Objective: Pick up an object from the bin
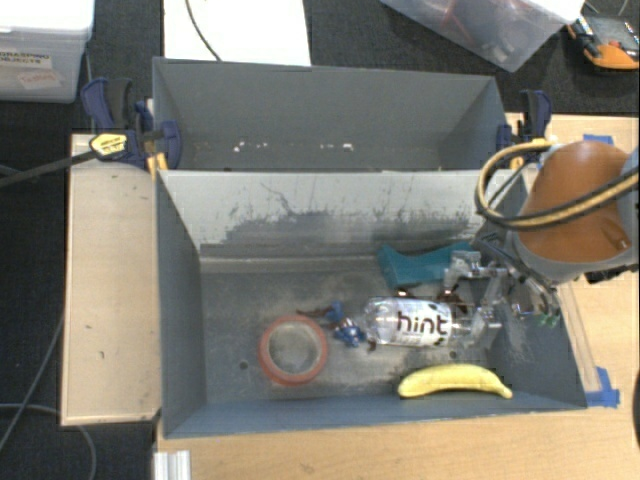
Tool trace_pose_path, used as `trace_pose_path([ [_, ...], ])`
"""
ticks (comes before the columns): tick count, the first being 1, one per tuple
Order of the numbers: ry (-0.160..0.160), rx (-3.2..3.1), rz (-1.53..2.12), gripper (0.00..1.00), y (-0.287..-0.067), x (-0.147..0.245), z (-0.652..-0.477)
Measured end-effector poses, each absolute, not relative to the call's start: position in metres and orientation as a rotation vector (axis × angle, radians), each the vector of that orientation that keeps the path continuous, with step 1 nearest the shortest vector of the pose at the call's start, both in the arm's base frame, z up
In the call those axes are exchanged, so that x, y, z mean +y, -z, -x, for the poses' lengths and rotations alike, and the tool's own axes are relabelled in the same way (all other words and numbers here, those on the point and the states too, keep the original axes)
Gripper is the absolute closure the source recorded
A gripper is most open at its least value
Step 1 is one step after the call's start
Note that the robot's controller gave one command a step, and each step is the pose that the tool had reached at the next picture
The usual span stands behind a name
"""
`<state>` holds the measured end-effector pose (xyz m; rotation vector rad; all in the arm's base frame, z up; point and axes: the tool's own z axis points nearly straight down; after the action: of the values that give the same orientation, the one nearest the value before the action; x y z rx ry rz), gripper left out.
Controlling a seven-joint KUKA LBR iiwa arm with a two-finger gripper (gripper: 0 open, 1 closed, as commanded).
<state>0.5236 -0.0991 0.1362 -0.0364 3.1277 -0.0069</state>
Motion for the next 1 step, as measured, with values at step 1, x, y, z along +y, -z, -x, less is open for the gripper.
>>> trace_pose_path([
  [1,-0.004,3.133,-0.123,0.0,-0.088,-0.0758,-0.5056],
])
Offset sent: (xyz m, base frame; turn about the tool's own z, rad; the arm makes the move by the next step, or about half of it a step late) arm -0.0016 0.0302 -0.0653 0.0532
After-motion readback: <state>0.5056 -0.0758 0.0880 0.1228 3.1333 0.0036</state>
